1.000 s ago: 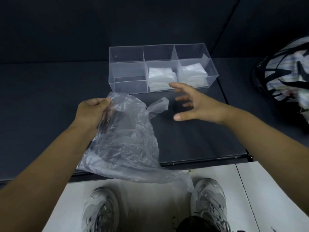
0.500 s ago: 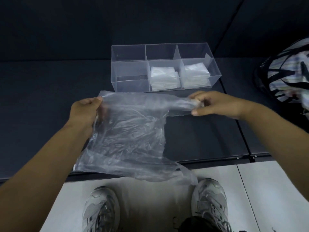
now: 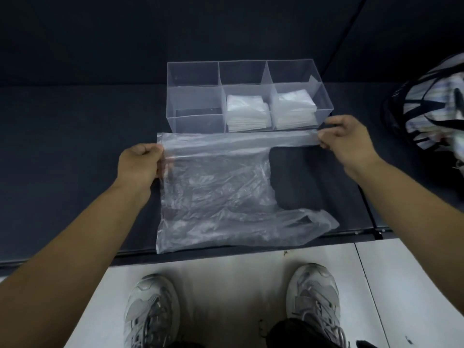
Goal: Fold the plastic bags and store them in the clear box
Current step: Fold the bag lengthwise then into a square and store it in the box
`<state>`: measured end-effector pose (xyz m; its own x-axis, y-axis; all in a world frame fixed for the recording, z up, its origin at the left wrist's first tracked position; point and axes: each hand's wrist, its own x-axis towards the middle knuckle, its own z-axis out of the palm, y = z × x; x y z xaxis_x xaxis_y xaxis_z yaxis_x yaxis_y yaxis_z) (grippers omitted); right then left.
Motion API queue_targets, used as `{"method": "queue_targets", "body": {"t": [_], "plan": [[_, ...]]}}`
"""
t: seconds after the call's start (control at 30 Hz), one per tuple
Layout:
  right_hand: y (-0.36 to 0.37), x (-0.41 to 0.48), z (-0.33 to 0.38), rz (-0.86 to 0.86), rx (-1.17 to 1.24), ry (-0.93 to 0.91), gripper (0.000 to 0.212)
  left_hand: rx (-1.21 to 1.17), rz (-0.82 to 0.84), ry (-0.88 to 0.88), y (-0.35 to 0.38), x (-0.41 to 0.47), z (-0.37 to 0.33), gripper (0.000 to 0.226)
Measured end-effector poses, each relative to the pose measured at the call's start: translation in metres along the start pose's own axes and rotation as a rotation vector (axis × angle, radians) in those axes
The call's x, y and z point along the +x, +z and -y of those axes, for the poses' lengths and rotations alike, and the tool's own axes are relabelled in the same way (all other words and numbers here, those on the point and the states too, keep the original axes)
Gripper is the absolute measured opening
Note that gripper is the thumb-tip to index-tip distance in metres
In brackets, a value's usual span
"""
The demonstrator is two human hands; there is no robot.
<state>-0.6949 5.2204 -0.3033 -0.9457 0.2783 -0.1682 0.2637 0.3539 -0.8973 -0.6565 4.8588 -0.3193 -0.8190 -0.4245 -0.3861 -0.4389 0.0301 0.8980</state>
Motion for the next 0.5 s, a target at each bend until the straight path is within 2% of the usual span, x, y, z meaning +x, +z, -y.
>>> {"method": "queue_targets", "body": {"t": [0.07,0.13,0.23,0.3,0.4,0.5], "plan": [[-0.003,-0.009,0.0,-0.009,-0.05,0.011,0.026,-0.06,0.043,-0.049,-0.003,-0.002,-0.003,0.013],[-0.013,-0.029,-0.001,0.053,-0.083,0.07,0.025,-0.129,0.112,-0.138,-0.015,-0.008,-0.002,0.015],[-0.031,-0.076,-0.009,0.157,-0.177,0.211,0.051,-0.147,0.178,-0.221,-0.041,-0.03,0.011,0.028],[-0.037,-0.105,-0.017,0.2,-0.222,0.311,0.059,-0.111,0.18,-0.229,-0.056,-0.051,0.024,0.029],[-0.032,-0.131,-0.022,0.248,-0.186,0.417,0.055,-0.057,0.176,-0.242,-0.066,-0.083,0.037,0.023],[-0.023,-0.135,-0.02,0.244,-0.107,0.426,0.044,-0.037,0.153,-0.253,-0.063,-0.105,0.044,0.018]]}}
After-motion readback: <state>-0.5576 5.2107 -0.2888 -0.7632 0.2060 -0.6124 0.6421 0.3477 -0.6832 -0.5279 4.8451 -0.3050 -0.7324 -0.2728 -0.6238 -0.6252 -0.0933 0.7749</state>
